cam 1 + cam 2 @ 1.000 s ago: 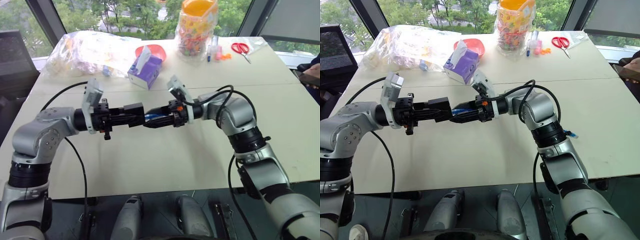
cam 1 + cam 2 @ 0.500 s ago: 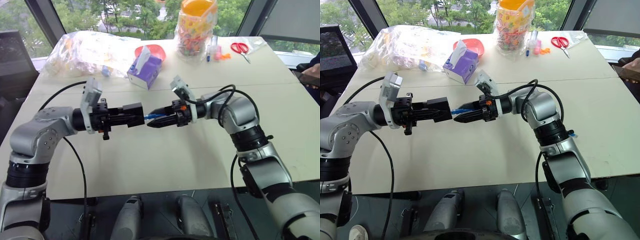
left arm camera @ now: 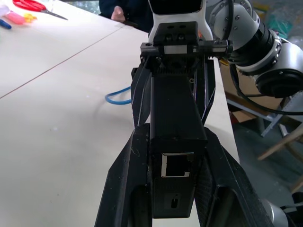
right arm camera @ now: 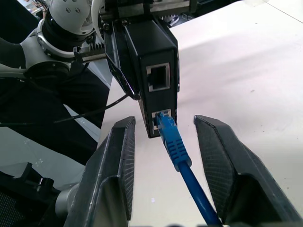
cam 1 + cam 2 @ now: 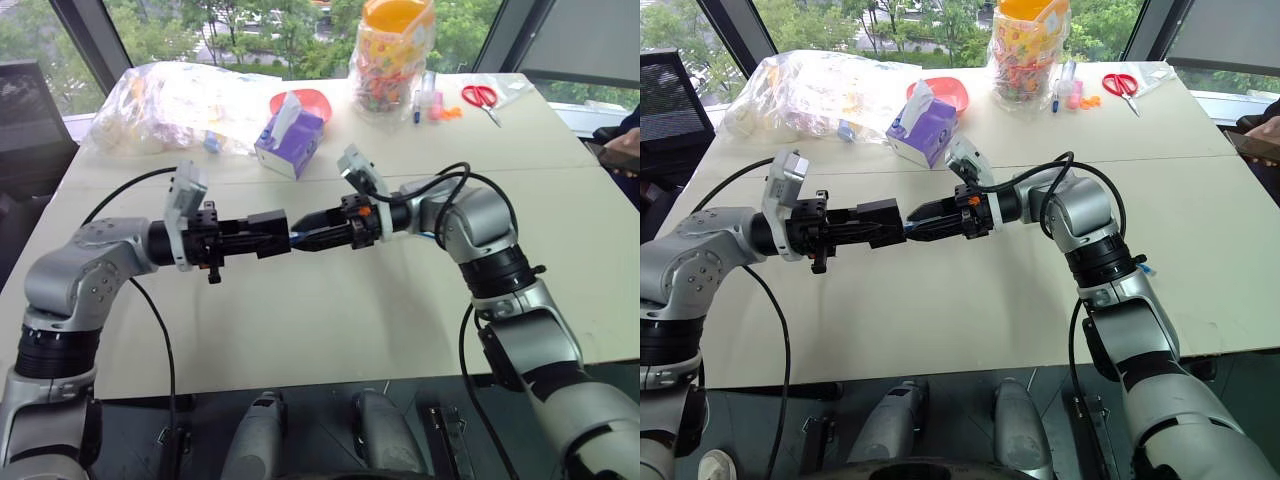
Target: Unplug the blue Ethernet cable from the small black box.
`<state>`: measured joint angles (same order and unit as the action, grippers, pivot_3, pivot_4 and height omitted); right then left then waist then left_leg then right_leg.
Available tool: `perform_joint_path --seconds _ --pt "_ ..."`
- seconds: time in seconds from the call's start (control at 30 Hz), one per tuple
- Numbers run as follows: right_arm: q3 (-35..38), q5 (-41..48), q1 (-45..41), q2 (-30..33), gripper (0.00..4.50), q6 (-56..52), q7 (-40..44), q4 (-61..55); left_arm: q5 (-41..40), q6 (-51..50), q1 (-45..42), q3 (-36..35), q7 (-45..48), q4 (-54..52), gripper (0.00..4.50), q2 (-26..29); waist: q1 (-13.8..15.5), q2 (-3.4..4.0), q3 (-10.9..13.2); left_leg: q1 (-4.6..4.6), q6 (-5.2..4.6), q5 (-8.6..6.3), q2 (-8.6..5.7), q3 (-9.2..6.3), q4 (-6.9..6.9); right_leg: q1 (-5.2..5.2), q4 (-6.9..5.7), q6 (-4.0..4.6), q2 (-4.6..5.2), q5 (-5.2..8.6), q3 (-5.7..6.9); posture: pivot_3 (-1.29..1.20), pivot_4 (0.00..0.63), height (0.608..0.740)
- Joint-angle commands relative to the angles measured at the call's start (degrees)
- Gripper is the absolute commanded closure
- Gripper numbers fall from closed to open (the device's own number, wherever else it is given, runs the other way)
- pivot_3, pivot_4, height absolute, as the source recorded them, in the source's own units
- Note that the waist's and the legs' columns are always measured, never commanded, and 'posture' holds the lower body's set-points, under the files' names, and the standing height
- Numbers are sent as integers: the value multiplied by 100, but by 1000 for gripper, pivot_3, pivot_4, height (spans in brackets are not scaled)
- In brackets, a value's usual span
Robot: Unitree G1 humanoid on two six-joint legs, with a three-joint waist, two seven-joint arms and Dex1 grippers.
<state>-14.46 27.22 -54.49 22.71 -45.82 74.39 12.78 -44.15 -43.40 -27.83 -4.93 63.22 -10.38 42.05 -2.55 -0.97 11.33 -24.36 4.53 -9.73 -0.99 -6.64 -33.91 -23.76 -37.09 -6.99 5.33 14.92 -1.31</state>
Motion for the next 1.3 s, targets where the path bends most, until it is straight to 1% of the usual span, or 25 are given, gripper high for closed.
perform_joint_path --seconds 0.03,0.07,0.6,0.9,1.03,1.13,1.17,1.2,1.23,1.27,1.3 --pt "41 17 -159 -3 4248 40 55 -81 -10 93 -47 -51 -33 -208 3991 -20 0 0 0 0 0 0 0 0 0 0 0 0 0 0 0 0 150 726" --pt "12 -7 -143 6 4387 61 72 -95 -12 96 -52 -51 -44 -207 3991 -32 0 0 0 0 0 0 0 0 0 0 0 0 0 0 0 0 150 726" --pt "-38 -130 -2 40 4387 183 112 -186 -71 48 -44 -133 -69 -229 3991 -23 0 0 0 0 0 0 0 0 0 0 0 -1 0 -1 0 0 150 726" --pt "96 -485 -58 383 4387 815 203 664 -225 -80 159 -361 -38 -354 3991 202 -2 0 0 1 0 0 0 0 -1 1 -1 -1 0 -1 0 0 150 726" --pt "138 -439 -68 461 4387 831 223 712 -247 -98 203 -367 -95 -408 3991 191 -1 0 0 0 0 0 0 0 0 1 -1 -1 0 -1 0 0 150 726" --pt "151 -342 15 430 4387 729 196 493 -238 -72 171 -311 -154 -400 3991 136 0 0 0 0 0 0 0 0 -1 1 -1 -1 0 -1 0 0 150 726" --pt "150 -313 50 403 3603 696 171 399 -240 -66 159 -293 -166 -398 3991 121 3 0 0 0 0 0 0 0 -1 1 -1 -1 0 -1 0 0 150 726" --pt "146 -290 69 380 3279 660 139 326 -244 -65 145 -282 -168 -394 3991 114 19 0 0 0 0 0 0 0 -1 1 -1 -1 0 -1 -1 0 150 726" --pt "141 -268 81 368 2757 627 114 269 -246 -64 138 -277 -169 -393 3991 109 18 -1 0 -1 0 0 0 0 -2 1 0 -1 0 -1 0 0 150 726" --pt "141 -237 96 355 2413 574 90 194 -248 -63 131 -269 -170 -393 3991 101 13 -1 0 -1 0 0 0 0 -3 1 1 -1 0 0 0 0 150 726" --pt "150 -189 110 334 1842 490 74 101 -245 -57 124 -254 -168 -395 3991 91 7 0 0 -1 0 0 0 1 -3 1 1 0 1 0 -1 0 150 726"
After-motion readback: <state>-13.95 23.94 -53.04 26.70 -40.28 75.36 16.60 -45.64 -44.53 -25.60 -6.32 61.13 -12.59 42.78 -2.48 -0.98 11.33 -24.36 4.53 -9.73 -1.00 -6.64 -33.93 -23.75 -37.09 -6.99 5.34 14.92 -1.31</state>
